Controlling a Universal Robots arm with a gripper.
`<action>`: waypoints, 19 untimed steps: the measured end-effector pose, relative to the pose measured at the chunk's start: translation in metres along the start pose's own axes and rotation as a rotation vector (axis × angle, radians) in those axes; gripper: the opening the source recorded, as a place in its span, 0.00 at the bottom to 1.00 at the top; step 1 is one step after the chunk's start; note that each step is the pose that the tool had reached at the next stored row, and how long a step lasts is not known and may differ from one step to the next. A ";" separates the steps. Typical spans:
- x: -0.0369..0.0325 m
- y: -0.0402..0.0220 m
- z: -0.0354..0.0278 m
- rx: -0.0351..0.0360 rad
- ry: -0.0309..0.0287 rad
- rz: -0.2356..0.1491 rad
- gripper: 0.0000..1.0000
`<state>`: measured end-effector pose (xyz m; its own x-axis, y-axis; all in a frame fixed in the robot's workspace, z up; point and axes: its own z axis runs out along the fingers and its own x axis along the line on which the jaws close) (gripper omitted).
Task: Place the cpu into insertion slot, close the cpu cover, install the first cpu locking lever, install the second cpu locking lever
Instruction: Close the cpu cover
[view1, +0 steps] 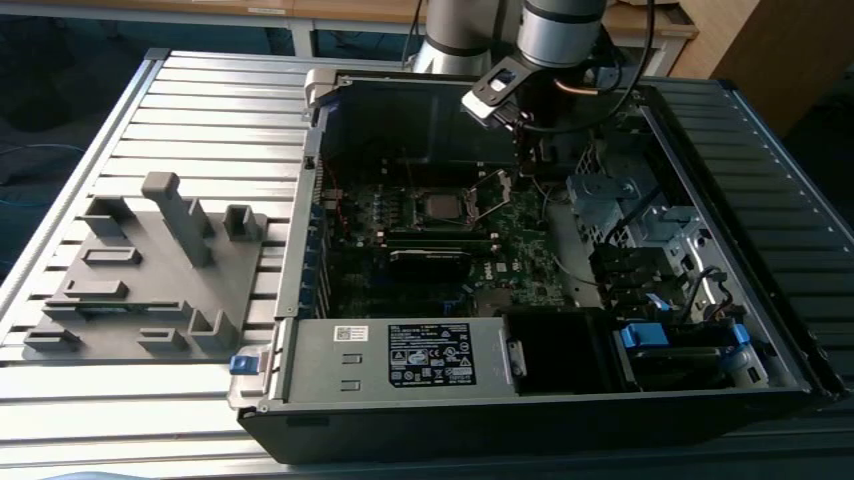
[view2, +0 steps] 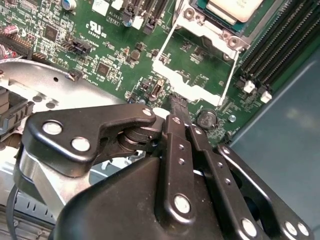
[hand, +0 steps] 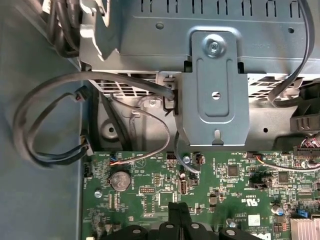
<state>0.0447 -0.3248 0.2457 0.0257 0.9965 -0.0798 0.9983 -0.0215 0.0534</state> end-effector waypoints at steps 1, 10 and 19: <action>0.0001 -0.0001 0.0013 -0.0001 -0.0027 0.000 0.11; 0.0003 -0.0002 0.0043 -0.0002 -0.0106 -0.001 0.11; 0.0001 -0.0112 0.0038 -0.0029 -0.0105 0.000 0.11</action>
<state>0.0338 -0.3248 0.2413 0.0260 0.9956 -0.0903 0.9982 -0.0210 0.0563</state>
